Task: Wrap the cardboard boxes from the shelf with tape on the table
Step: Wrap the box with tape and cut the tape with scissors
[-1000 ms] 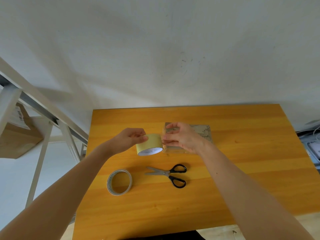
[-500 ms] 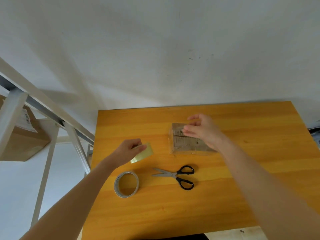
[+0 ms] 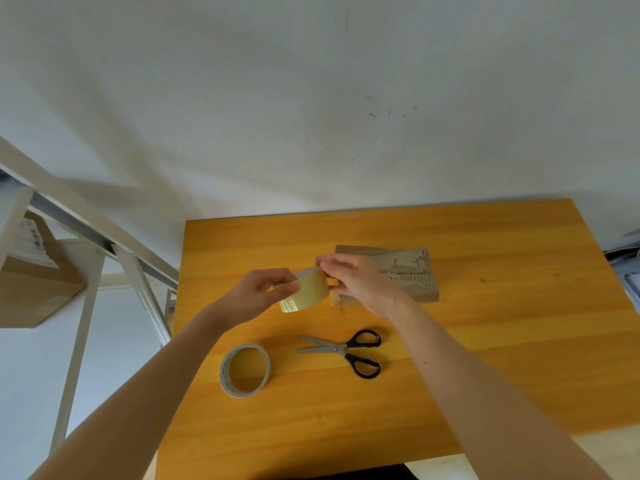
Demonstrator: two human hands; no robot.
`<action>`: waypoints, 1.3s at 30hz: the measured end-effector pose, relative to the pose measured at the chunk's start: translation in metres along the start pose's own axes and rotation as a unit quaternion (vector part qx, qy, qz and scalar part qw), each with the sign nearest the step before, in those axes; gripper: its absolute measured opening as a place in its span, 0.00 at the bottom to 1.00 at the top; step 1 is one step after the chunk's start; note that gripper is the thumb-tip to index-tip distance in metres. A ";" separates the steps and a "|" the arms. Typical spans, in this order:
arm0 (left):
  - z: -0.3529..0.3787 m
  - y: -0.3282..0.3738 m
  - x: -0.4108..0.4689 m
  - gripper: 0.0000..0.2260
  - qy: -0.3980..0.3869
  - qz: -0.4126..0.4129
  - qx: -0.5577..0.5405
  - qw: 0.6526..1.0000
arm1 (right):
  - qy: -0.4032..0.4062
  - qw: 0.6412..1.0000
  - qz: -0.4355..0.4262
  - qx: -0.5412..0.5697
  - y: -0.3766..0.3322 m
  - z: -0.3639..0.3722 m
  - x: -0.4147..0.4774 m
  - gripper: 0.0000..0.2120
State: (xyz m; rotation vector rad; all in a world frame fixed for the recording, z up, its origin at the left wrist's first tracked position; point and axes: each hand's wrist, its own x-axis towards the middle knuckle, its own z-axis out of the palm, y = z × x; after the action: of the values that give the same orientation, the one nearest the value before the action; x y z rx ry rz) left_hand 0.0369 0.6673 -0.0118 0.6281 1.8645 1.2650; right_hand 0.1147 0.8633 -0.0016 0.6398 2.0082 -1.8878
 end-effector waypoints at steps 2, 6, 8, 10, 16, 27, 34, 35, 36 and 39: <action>0.001 0.002 0.000 0.08 0.009 0.001 -0.001 1.000 | 0.026 0.998 -0.033 -0.046 0.002 0.002 0.000 0.15; 0.006 0.003 0.001 0.09 0.028 0.001 0.007 1.000 | 0.098 0.985 -0.085 -0.117 0.006 0.006 0.000 0.13; 0.008 0.003 0.001 0.09 0.041 0.000 0.011 0.999 | 0.123 0.977 -0.100 -0.143 0.006 0.008 -0.001 0.13; 0.011 0.004 0.002 0.09 0.053 -0.002 0.009 0.999 | 0.151 0.970 -0.115 -0.153 0.007 0.011 -0.002 0.12; 0.014 0.008 0.003 0.09 0.049 -0.004 0.017 0.999 | 0.230 0.941 -0.157 -0.194 0.010 0.014 -0.005 0.08; 0.016 0.013 0.004 0.09 0.045 0.003 0.011 0.999 | 0.294 0.849 -0.288 -0.332 0.011 0.018 -0.009 0.09; 0.009 0.019 0.004 0.10 0.055 0.000 -0.002 0.998 | 0.201 0.963 -0.156 -0.093 -0.002 0.006 -0.015 0.10; 0.009 0.020 0.005 0.10 0.051 -0.005 0.000 0.999 | 0.178 0.974 -0.128 -0.054 -0.004 0.002 -0.015 0.12; 0.008 0.020 0.005 0.10 0.047 -0.007 -0.001 0.999 | 0.164 0.980 -0.108 -0.027 -0.005 -0.001 -0.015 0.13; 0.008 0.021 0.007 0.11 0.049 -0.006 0.006 0.999 | 0.166 0.983 -0.078 0.028 -0.005 -0.005 -0.016 0.13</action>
State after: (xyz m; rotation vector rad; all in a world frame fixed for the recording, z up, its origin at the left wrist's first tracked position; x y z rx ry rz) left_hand 0.0390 0.6855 0.0036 0.5690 1.9534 1.2977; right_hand 0.1264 0.8661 0.0112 0.8868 2.2729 -2.0466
